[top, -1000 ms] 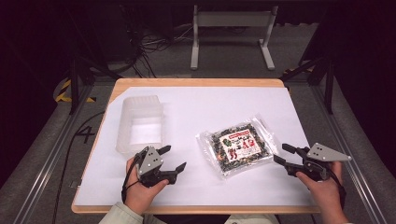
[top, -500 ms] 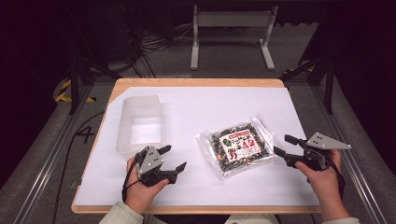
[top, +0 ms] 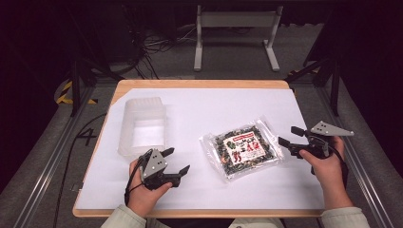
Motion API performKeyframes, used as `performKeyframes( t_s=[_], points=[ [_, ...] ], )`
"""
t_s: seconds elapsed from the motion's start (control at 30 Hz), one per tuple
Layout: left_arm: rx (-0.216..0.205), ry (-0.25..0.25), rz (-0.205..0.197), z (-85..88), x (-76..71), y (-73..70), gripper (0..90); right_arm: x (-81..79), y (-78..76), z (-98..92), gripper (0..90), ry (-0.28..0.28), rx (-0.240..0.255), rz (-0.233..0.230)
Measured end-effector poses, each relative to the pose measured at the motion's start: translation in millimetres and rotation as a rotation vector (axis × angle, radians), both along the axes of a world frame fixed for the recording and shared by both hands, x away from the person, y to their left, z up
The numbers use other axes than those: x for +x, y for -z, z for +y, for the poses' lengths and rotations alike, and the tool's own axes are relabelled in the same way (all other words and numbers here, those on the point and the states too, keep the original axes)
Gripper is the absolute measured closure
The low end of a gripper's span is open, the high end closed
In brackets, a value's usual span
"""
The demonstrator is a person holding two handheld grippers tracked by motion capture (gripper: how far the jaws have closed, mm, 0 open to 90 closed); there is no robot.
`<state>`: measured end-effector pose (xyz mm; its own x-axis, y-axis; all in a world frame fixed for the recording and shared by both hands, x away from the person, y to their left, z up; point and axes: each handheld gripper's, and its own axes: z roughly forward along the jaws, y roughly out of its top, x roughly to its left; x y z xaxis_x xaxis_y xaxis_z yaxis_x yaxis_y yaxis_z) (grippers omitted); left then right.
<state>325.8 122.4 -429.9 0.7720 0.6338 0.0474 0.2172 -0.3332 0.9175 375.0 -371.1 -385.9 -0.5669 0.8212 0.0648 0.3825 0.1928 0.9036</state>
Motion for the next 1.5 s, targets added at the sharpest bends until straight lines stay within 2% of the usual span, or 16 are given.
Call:
performKeyframes(
  t_s=[0.2, 0.33, 0.67, 0.93, 1.23, 1.5],
  points=[
    [0.008, 0.0, 0.003, -1.1, -0.3, 0.4, 20.4, 6.5, 12.8, -6.2, 22.9, 0.041, -0.039, 0.052],
    [0.013, 0.005, 0.003, -2.1, -0.1, 1.0, 20.3, 9.7, 21.8, -8.4, 22.7, 0.052, -0.046, 0.087],
    [0.016, 0.007, 0.004, -2.5, -0.2, 1.3, 20.1, 13.0, 38.9, -3.9, 22.8, 0.023, -0.052, 0.195],
    [0.021, 0.009, 0.005, -3.0, -0.1, 1.6, 20.0, 13.9, 49.1, 2.8, 22.3, -0.011, -0.086, 0.249],
    [0.03, 0.014, 0.003, -3.9, 0.2, 2.1, 19.9, 13.0, 51.6, 7.1, 23.9, -0.04, -0.08, 0.278],
    [0.035, 0.016, 0.002, -4.7, -0.1, 2.1, 19.8, 11.9, 52.6, 9.3, 32.8, -0.063, -0.039, 0.321]
  ],
)
